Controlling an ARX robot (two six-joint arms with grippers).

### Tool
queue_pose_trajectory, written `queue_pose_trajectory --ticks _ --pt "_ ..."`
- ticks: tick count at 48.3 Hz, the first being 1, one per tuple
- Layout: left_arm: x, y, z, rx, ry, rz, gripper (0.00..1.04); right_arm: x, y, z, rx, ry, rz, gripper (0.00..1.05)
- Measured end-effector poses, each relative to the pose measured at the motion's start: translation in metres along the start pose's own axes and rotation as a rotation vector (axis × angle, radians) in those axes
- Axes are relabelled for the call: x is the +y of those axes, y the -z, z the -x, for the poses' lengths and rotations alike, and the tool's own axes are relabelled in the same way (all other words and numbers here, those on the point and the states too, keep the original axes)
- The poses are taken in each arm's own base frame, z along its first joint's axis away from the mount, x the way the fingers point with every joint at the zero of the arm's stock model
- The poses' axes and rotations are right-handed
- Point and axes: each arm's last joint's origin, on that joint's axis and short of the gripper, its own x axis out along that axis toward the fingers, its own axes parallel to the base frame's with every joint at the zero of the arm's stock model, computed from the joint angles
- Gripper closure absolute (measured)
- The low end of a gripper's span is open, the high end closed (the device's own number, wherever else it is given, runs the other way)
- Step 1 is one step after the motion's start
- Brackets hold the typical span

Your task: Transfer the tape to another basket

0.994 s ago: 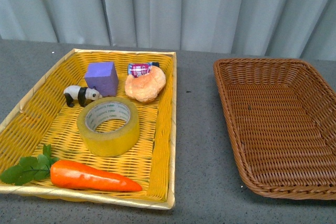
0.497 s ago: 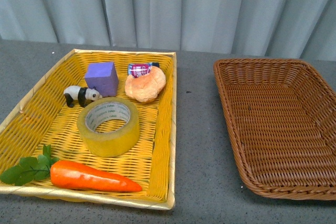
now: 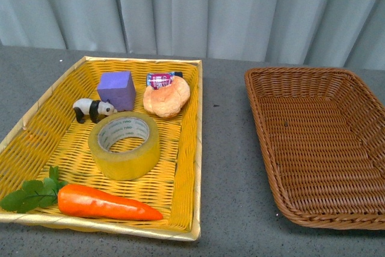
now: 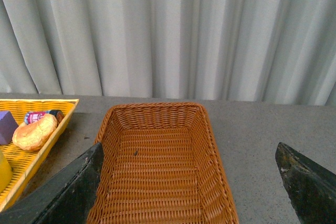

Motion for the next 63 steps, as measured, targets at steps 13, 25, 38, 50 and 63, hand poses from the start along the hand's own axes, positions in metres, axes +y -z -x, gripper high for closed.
queue_pose_trajectory --ticks 13,25,38,50,63 --pt "0.000 0.002 -0.001 0.070 -0.024 0.020 0.07 0.000 0.000 0.000 0.000 0.000 0.000 0.09" --pt "-0.003 0.001 -0.036 0.217 0.048 0.079 0.07 0.000 0.000 0.000 -0.001 0.000 0.000 0.09" --pt "-0.025 0.016 -0.123 0.496 0.160 0.124 0.07 0.000 0.000 0.000 -0.001 0.000 0.000 0.09" --pt "-0.040 0.043 -0.185 0.675 0.130 0.152 0.07 0.000 0.000 0.000 -0.001 0.000 0.000 0.09" --pt "-0.051 0.078 -0.229 0.846 0.047 0.171 0.07 0.000 0.000 0.000 -0.001 0.000 0.000 0.09"
